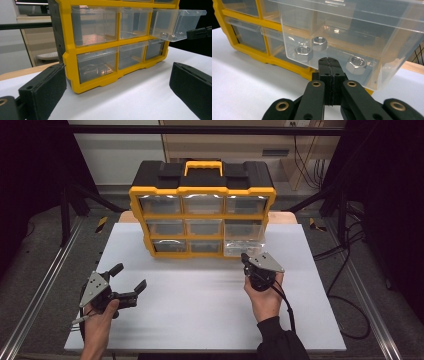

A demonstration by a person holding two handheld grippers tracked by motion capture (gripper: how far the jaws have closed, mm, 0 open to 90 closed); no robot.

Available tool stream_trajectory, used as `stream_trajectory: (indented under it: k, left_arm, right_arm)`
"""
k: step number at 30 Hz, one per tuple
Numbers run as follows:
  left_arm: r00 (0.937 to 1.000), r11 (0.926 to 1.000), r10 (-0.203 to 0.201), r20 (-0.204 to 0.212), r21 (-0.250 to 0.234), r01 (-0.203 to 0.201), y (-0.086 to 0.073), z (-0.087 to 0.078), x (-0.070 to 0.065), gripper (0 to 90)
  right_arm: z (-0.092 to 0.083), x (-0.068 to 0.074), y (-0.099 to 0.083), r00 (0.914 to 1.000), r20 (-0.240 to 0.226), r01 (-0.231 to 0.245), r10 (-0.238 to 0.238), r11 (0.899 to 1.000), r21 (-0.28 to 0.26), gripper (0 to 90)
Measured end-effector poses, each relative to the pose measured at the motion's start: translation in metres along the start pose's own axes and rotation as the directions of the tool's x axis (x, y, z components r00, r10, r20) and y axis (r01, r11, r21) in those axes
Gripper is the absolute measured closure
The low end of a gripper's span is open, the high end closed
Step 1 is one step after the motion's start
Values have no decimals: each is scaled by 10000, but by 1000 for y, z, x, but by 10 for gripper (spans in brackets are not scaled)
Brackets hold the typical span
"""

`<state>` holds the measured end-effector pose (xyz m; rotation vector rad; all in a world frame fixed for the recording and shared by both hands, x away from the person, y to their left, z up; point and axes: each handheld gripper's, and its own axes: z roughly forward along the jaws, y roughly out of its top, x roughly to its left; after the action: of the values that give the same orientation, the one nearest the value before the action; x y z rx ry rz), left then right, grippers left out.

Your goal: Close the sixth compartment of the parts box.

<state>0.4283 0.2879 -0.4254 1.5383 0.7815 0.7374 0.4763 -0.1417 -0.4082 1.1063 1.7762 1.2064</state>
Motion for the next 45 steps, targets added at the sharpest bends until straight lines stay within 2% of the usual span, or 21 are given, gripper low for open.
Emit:
stream_trajectory:
  k: [4, 16, 25, 29, 38, 45]
  left_arm:
    - [10000, 10000, -10, -6, -3, 10, 0, 0, 0, 8]
    - [9999, 10000, -88, -55, -43, 88, 0, -1, 2, 8]
    - [10000, 10000, -6, -7, -17, 6, 0, -1, 1, 8]
    - [10000, 10000, -1, 13, 12, 1, 0, 0, 0, 8]
    - [10000, 10000, 12, 11, 50, -12, 0, 0, 1, 8]
    - [10000, 10000, -10, 37, 69, 10, 0, 1, 1, 9]
  right_arm:
    - [0, 1, 1, 9998, 82, 171, -171, 9998, 65, 900]
    - [-1, -3, 7, 9997, 220, 68, -69, 10000, 72, 900]
    - [-4, -9, 7, 9952, 969, -162, 144, 9997, 173, 900]
    - [-1, -12, 11, 9959, 847, -318, 303, 9994, 160, 900]
    - [11, -15, 24, 9977, 663, -112, 107, 9999, 59, 900]
    - [21, -15, 31, 9987, 490, -161, 159, 9999, 40, 900]
